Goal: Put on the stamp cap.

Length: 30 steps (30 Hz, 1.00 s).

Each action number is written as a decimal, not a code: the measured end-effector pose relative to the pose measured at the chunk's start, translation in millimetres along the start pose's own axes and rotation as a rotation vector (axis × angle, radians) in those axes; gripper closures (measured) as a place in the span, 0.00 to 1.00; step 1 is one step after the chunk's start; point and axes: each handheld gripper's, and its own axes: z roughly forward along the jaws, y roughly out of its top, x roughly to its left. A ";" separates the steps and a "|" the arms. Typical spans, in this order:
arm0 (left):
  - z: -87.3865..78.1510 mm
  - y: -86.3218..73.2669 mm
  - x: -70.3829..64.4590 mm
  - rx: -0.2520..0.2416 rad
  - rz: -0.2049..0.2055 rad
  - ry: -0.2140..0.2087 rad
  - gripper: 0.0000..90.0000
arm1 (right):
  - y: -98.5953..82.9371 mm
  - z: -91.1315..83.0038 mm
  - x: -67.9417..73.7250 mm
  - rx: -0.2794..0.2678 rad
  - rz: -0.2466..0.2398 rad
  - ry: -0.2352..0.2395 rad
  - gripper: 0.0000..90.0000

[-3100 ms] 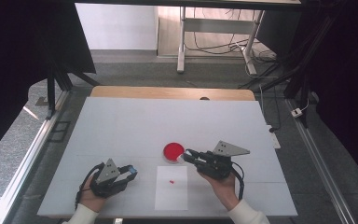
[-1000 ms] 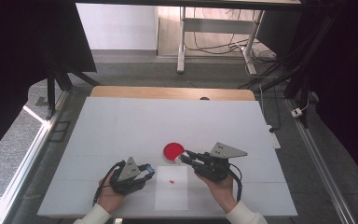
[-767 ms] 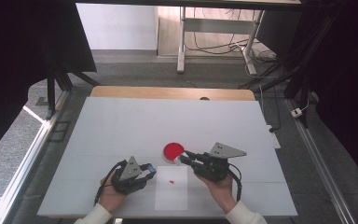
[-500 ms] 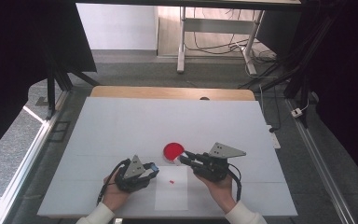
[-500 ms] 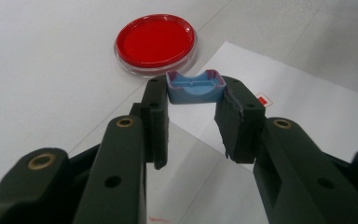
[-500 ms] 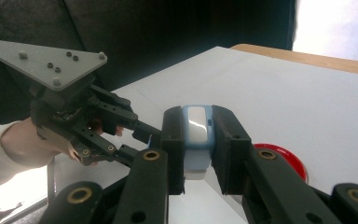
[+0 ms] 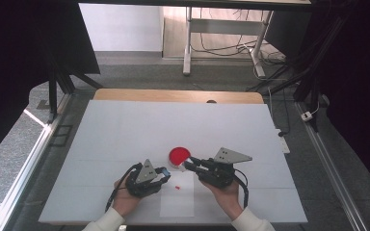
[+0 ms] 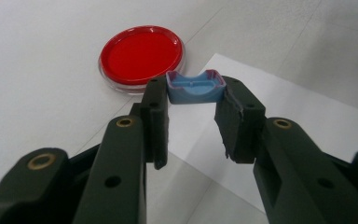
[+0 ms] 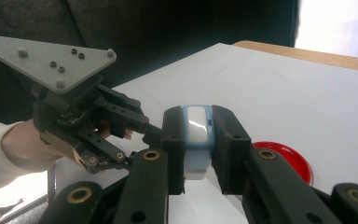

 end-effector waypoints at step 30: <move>19.1 16.6 -13.5 -0.018 0.024 -0.012 0.72 | -1.4 3.4 2.7 0.012 0.023 -0.039 0.83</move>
